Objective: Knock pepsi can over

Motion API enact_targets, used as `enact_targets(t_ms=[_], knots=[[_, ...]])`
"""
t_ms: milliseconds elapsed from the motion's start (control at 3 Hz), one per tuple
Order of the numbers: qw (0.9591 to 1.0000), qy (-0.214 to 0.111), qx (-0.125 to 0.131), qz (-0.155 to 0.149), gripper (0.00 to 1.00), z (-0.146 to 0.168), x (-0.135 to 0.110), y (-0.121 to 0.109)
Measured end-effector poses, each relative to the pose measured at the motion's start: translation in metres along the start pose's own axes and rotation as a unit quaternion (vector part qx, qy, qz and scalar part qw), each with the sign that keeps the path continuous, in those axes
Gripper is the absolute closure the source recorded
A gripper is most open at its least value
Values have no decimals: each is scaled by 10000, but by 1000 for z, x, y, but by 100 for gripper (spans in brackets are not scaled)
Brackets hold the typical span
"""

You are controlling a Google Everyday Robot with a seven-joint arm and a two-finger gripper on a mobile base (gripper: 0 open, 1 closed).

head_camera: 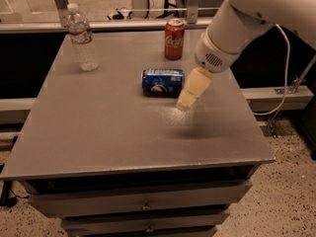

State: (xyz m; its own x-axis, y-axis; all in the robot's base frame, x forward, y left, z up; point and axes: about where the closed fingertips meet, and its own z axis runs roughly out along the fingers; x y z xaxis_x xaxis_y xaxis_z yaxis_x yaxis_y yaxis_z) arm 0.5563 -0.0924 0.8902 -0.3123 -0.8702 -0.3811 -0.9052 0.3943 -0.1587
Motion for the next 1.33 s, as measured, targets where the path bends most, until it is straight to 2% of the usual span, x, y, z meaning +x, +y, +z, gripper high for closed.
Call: enact_targets(t_ms=[333,667,1000,1333], knots=[[9986,-293,383,200,0,-10,6,-18],[9987,-296,377,185,0,-10,5,-17],[9992,-245,312,-90,0,-8,0,-4],[9986,-439,-4,-302,0,-8,7,0]])
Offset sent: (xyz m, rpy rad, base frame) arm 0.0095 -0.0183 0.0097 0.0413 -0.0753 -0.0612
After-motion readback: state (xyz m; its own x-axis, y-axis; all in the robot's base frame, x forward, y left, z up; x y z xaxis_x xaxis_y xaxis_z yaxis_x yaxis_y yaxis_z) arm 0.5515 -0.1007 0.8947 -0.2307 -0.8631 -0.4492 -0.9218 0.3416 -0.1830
